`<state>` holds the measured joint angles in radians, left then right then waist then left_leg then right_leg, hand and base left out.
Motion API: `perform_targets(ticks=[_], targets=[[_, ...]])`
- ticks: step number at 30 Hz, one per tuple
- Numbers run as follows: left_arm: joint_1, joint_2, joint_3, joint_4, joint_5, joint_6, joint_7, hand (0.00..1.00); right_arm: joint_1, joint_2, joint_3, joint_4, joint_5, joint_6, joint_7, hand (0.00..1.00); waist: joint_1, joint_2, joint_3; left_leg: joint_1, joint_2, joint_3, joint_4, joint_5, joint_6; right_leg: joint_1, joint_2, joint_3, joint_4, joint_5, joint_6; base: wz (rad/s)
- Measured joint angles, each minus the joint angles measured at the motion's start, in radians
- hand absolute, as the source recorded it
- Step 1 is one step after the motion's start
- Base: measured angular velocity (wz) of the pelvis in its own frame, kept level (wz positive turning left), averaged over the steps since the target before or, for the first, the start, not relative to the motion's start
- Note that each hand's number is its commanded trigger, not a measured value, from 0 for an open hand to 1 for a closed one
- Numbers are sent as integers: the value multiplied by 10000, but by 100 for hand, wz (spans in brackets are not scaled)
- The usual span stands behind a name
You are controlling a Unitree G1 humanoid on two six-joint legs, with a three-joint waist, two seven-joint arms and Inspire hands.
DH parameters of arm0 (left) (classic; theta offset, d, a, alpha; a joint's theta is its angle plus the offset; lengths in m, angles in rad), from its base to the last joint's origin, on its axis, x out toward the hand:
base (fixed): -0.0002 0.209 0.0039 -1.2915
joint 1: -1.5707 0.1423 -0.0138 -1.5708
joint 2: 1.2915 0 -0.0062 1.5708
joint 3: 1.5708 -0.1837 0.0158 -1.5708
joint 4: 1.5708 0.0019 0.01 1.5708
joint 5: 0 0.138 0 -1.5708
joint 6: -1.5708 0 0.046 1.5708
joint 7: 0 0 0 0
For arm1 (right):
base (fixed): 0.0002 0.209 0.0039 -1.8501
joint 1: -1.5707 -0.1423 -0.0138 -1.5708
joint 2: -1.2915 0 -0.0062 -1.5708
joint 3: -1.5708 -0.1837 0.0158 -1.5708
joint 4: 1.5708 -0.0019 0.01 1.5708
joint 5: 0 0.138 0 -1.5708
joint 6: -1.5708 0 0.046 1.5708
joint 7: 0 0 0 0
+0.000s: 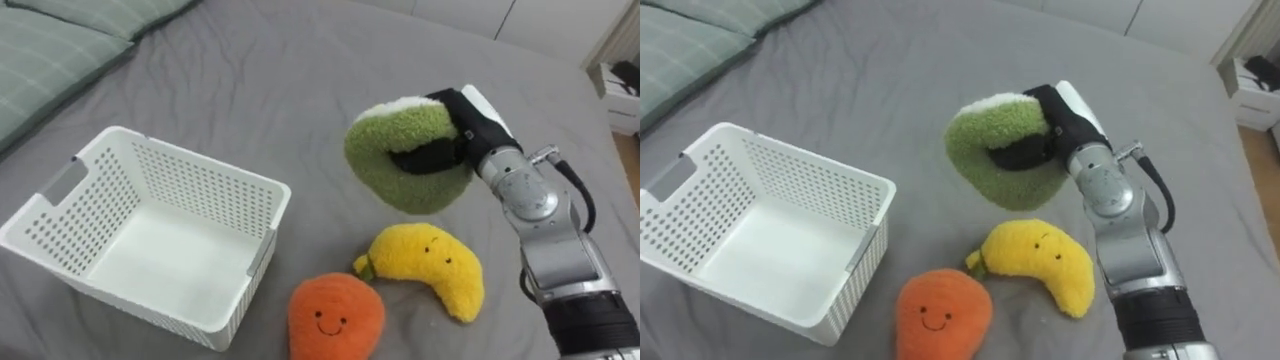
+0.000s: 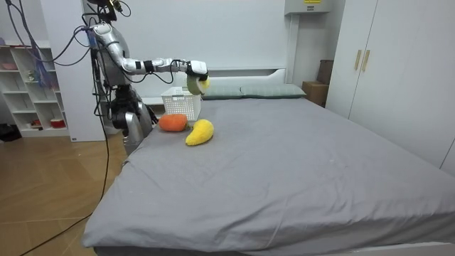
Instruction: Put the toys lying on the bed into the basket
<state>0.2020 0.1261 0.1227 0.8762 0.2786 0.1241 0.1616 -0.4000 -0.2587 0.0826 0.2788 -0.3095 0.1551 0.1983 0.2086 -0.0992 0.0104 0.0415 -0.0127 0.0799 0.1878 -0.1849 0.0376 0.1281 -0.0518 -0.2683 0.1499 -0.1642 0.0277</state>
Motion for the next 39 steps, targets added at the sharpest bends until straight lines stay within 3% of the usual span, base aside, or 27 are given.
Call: perform_targets(ticks=[6,10,14,19,22,24,28,29,30,31,39], targets=[[-111,28,-77,-231,0,176,-362,0,-219,38,605,48,4,137,-44,100,459,-87,91,-310,-151,-491,130,103,19,-33,-74,-472,-1,-1,1,26],[-361,53,-99,-296,29,286,-523,0,-602,338,1078,818,-76,216,-138,100,734,-152,130,-539,-202,-920,164,216,32,-76,-145,-932,-4,-2,4,31],[-515,88,-100,-308,80,302,-603,0,-745,452,1710,1152,-132,256,-289,100,1136,-189,112,-735,-315,-1248,179,334,50,-167,-210,-1286,-4,-6,10,27],[-521,89,-81,-449,210,453,-717,0,-814,520,1807,1172,-158,383,-376,100,1563,-240,88,-843,-435,-1546,186,472,86,-139,-287,-1613,-4,-8,14,21],[-540,112,-78,-548,414,560,-839,0,-876,564,1827,1432,-165,458,-463,100,1655,-283,73,-859,-547,-1778,188,505,122,-63,-347,-1735,6,-43,69,23],[-540,145,-76,-649,472,658,-872,0,-876,587,1948,1481,-204,572,-479,92,1735,-337,77,-955,-580,-1884,247,519,124,-59,-348,-1743,8,-42,69,19],[-572,151,-81,-764,482,734,-904,0,-887,645,2217,1693,-214,648,-575,94,1862,-409,77,-1054,-649,-2107,352,556,130,-25,-357,-1739,15,-45,74,17],[-572,151,-82,-790,482,744,-904,0,-893,652,2251,1738,-215,648,-581,83,1865,-416,78,-1067,-668,-2161,353,570,132,-20,-363,-1737,15,-45,74,21],[-572,152,-83,-853,482,746,-904,0,-916,652,2306,1814,-205,648,-601,49,1889,-431,84,-1102,-695,-2238,355,601,131,-32,-370,-1710,16,-45,74,18],[-569,164,-83,-908,480,746,-904,0,-917,651,2333,1817,-156,648,-655,3,1953,-441,90,-1156,-702,-2261,355,619,125,-66,-369,-1704,16,-46,75,14],[-563,234,-90,-934,480,758,-904,0,-919,648,2508,2266,-37,640,-871,0,2090,-446,105,-1179,-762,-2480,355,694,102,-1,-361,-1710,12,-46,76,9]])
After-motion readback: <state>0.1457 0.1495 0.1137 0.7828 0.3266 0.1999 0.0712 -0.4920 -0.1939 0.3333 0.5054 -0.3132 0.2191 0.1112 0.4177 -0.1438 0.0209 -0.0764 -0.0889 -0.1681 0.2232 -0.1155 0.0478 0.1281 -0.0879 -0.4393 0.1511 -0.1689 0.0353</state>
